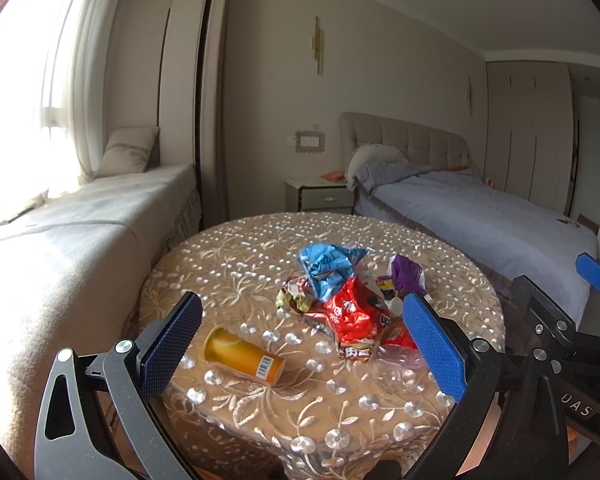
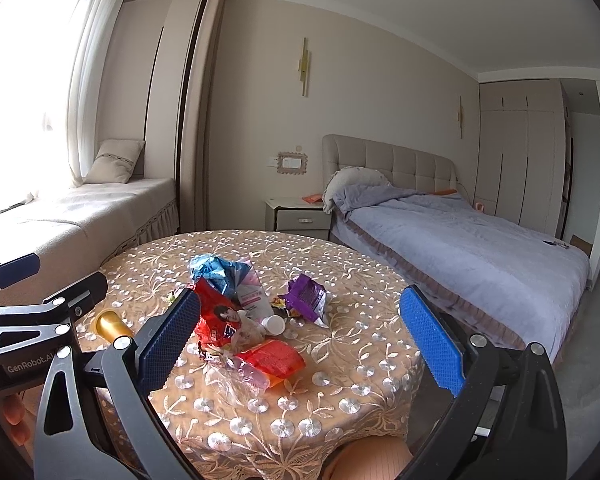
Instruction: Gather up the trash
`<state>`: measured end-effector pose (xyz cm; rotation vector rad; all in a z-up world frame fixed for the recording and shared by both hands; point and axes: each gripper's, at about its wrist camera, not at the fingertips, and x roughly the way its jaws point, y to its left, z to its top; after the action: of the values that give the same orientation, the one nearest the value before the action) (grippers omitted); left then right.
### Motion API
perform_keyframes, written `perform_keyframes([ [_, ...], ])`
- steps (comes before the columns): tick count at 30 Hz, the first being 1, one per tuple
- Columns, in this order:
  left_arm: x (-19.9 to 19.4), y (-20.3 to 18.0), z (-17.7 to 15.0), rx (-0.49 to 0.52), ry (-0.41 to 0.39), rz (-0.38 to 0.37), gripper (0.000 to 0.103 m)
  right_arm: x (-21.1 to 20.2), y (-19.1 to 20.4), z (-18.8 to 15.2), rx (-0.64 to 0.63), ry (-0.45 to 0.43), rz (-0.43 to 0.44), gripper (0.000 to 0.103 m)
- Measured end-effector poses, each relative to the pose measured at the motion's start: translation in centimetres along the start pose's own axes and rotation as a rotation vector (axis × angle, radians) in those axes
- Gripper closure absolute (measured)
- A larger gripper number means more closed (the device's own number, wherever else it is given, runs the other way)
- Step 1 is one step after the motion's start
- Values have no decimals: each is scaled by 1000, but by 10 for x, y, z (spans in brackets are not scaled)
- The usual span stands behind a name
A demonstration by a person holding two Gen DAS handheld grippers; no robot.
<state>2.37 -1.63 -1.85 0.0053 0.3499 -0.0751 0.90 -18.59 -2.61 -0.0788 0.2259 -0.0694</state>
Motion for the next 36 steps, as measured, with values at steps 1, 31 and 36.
perform_keyframes([
  [1,3,0,1,4,4,3,5,3,0,1,1,-3,3,3],
  [31,129,-22,-19,211,130,-65,5,128,7,-74,-58,296,260,3],
  [36,156,-34,-10,141,179,-194,5,135,-10,-76,54,367,314,4],
])
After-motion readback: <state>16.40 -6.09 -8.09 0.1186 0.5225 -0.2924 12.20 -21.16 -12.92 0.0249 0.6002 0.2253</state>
